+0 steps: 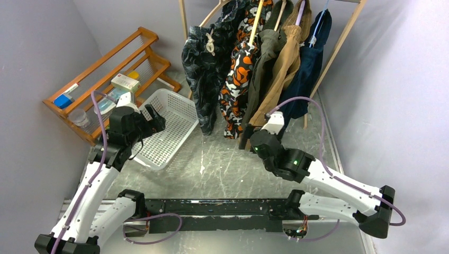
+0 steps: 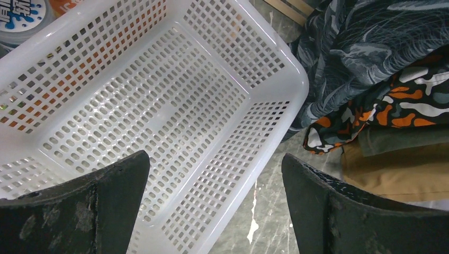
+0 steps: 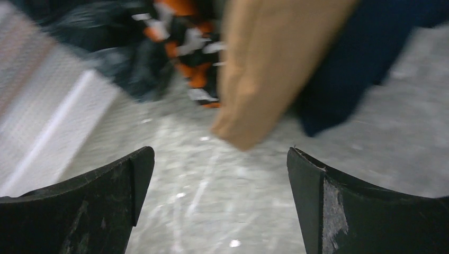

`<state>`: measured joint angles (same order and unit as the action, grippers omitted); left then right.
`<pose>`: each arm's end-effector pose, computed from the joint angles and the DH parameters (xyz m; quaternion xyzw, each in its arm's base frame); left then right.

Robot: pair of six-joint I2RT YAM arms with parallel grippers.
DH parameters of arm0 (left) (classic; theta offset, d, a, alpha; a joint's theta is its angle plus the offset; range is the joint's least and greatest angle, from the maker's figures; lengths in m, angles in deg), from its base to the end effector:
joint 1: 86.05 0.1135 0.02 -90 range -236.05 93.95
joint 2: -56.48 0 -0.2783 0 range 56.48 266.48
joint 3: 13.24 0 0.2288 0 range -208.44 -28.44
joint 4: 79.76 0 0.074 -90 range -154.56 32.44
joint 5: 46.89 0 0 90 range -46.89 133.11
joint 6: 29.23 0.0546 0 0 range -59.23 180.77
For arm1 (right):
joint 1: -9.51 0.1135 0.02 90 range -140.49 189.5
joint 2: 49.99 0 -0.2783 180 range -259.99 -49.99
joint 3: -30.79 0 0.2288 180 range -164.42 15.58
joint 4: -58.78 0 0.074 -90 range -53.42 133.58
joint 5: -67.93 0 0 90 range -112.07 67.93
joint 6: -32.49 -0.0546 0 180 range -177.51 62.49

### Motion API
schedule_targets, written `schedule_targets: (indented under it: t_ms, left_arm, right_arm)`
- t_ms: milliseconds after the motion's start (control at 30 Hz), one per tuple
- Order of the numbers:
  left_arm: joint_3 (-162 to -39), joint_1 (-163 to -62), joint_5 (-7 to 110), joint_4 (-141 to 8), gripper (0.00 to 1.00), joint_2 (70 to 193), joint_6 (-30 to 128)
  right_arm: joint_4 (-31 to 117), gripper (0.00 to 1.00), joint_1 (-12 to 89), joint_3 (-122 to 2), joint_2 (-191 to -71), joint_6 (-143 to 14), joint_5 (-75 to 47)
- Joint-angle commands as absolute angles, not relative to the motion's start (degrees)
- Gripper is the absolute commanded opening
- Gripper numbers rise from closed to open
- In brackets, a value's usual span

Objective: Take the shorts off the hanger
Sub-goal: Move the basket to the center of the board, then pick up the hanger from the clothes rod.

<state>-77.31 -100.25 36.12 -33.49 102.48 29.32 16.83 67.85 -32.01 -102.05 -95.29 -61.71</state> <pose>0.1540 -0.0321 0.3241 -0.1594 0.8421 -0.1506 0.4927 0.1204 0.1289 0.3155 0.0175 0.8362 0.1460 0.5284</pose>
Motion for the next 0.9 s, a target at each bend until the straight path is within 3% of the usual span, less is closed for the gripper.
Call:
schedule_targets:
  t_ms: [0, 67, 133, 267, 400, 700, 867]
  left_arm:
    - [-78.0, -100.5, 37.5, -35.8, 0.99, 102.6, 27.4]
    - [-77.8, -100.4, 36.8, -37.2, 0.99, 100.8, 27.3]
    - [-76.4, -100.5, 37.0, -39.5, 0.99, 98.4, 27.7]
    - [-75.2, -100.5, 37.6, -40.5, 0.99, 96.3, 27.8]
    - [-76.0, -100.5, 36.7, -37.3, 0.99, 96.9, 27.8]
    - [-76.2, -100.5, 37.8, -35.0, 0.99, 97.0, 29.9]
    - [-75.0, -100.5, 39.1, -35.3, 0.99, 97.5, 32.7]
  right_arm:
    - [-2.3, 1.0, 67.2, -34.7, -102.0, -104.7, -84.0]
    - [-6.8, 1.0, 65.4, -35.8, -102.1, -108.1, -86.7]
    - [-2.4, 1.0, 61.2, -36.0, -101.5, -100.3, -84.3]
    - [13.4, 1.0, 43.4, -32.9, -96.3, -85.3, -61.9]
    - [14.0, 1.0, 30.6, -33.5, -95.9, -85.0, -48.5]
    - [12.8, 1.0, 10.6, -41.2, -100.6, -85.1, -37.4]
    - [16.9, 1.0, 7.4, -49.9, -103.3, -91.3, -32.9]
